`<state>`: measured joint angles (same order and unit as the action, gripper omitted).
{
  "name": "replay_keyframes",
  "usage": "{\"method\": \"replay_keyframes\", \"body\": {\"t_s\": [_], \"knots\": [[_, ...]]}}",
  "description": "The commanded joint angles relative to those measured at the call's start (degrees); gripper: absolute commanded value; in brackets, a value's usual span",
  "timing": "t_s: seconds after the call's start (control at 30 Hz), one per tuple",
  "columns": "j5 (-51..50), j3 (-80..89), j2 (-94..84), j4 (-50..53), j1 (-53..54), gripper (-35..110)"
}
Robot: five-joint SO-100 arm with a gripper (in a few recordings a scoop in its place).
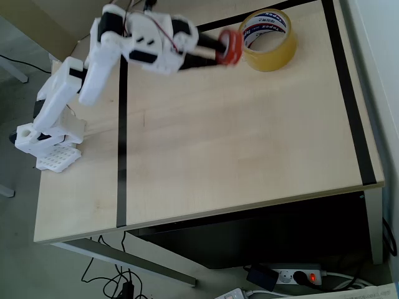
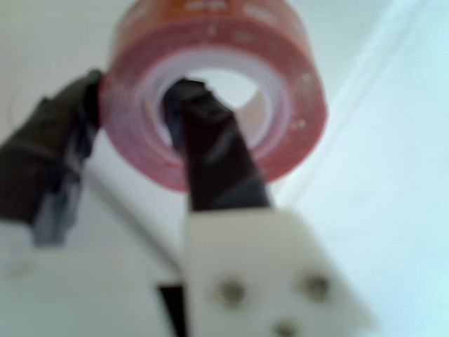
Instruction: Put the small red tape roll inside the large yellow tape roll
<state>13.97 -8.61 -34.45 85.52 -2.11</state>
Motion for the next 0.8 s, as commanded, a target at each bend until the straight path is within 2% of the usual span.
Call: {"method": "replay_keyframes", "body": {"t_s": [0.0, 0.27, 0.77], "knots": [[0.00, -5.10, -7.91, -7.65, -5.19, 0], [-0.35, -5.10, 0.97, -18.28, -8.17, 0], [-0.35, -5.10, 13.27, -22.32, -10.28, 0]]}}
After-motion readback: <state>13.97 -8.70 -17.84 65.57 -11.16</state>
